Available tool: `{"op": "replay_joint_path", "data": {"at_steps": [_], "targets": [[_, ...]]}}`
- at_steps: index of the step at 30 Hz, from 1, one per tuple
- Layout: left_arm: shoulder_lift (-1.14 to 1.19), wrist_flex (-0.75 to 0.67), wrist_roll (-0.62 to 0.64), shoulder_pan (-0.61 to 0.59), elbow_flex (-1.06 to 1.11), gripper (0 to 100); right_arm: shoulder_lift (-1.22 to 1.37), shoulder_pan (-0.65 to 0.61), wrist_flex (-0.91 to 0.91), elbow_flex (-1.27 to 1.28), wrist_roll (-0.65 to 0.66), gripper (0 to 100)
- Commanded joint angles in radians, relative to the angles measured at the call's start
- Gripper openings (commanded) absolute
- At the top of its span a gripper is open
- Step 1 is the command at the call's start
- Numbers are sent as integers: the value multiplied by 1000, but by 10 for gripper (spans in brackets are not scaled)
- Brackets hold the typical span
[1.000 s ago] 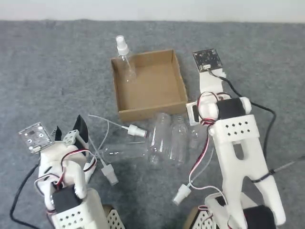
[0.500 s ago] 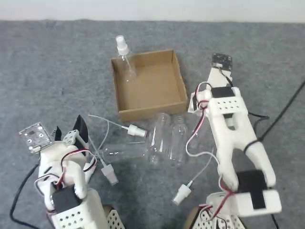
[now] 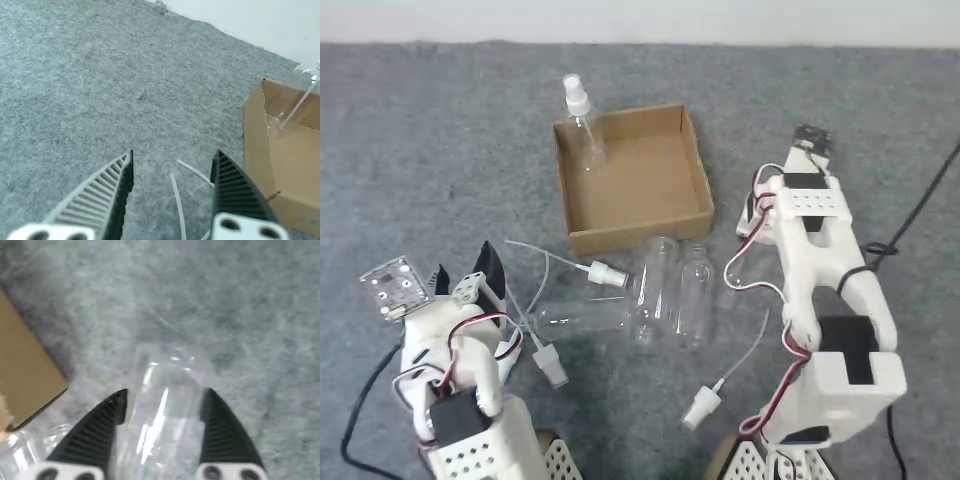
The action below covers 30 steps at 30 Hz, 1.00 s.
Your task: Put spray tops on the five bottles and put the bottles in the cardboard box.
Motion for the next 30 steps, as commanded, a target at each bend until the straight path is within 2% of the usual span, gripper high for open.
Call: {"op": "replay_joint_path", "data": {"at_steps": [1, 8, 10, 15, 18, 21, 25, 27, 30], "targets": [[-18, -32, 11, 0, -15, 238, -16, 54, -15, -63, -9, 12], [-18, -32, 11, 0, -15, 238, -18, 111, -15, -61, -40, 13], [-18, -32, 11, 0, -15, 238, -18, 120, -13, -60, -146, 13], [-18, -32, 11, 0, -15, 238, -18, 130, 84, -75, -506, 13], [-18, -32, 11, 0, -15, 238, -18, 128, 162, -97, -652, 17], [-18, -32, 11, 0, -15, 238, -18, 134, 219, -117, -738, 17], [-18, -32, 11, 0, -15, 238, -18, 139, 303, -158, -753, 24], [-18, -32, 11, 0, -15, 238, -18, 139, 349, -184, -753, 76], [-18, -32, 11, 0, -15, 238, -18, 127, 400, -207, -753, 235]]}}
